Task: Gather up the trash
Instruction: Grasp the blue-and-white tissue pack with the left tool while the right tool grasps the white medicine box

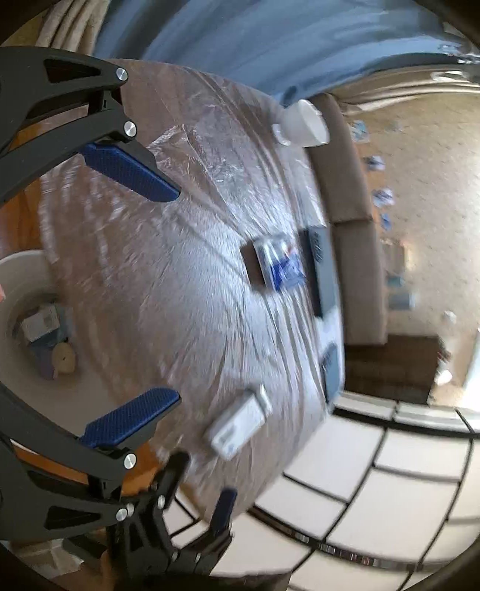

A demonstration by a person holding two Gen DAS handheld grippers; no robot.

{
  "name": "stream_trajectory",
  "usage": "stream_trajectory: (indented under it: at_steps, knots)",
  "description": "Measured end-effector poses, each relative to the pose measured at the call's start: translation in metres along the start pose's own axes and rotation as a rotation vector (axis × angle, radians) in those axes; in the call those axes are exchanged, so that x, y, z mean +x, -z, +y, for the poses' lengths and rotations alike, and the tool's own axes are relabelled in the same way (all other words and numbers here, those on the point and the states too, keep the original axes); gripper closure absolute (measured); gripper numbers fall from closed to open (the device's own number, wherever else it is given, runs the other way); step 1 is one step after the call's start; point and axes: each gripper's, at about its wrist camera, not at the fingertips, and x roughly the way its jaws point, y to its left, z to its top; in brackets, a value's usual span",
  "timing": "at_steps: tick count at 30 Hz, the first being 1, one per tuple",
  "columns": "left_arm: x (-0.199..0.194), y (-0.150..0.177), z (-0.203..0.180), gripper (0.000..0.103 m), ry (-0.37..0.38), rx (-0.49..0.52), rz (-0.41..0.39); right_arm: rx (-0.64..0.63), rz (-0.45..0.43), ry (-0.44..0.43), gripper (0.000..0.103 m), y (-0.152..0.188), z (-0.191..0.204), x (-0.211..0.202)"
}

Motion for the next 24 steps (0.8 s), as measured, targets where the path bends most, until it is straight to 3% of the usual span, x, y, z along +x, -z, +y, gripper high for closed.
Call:
stream_trajectory:
  at_steps: [5, 7, 12, 24]
  knots:
    - [0.043, -0.023, 0.030, 0.002, 0.051, -0.160, 0.072, 0.016, 0.035, 0.010, 0.004, -0.014, -0.010, 0.030]
    - [0.053, -0.030, 0.034, 0.002, 0.042, -0.173, 0.079, 0.026, 0.048, 0.015, 0.004, -0.017, -0.014, 0.041]
    - [0.086, -0.052, 0.035, 0.002, -0.006, -0.131, 0.085, 0.032, 0.058, 0.028, 0.004, -0.017, -0.014, 0.055]
    - [0.149, -0.085, 0.037, 0.002, 0.007, -0.097, 0.167, 0.087, 0.075, 0.016, 0.005, -0.025, -0.022, 0.080]
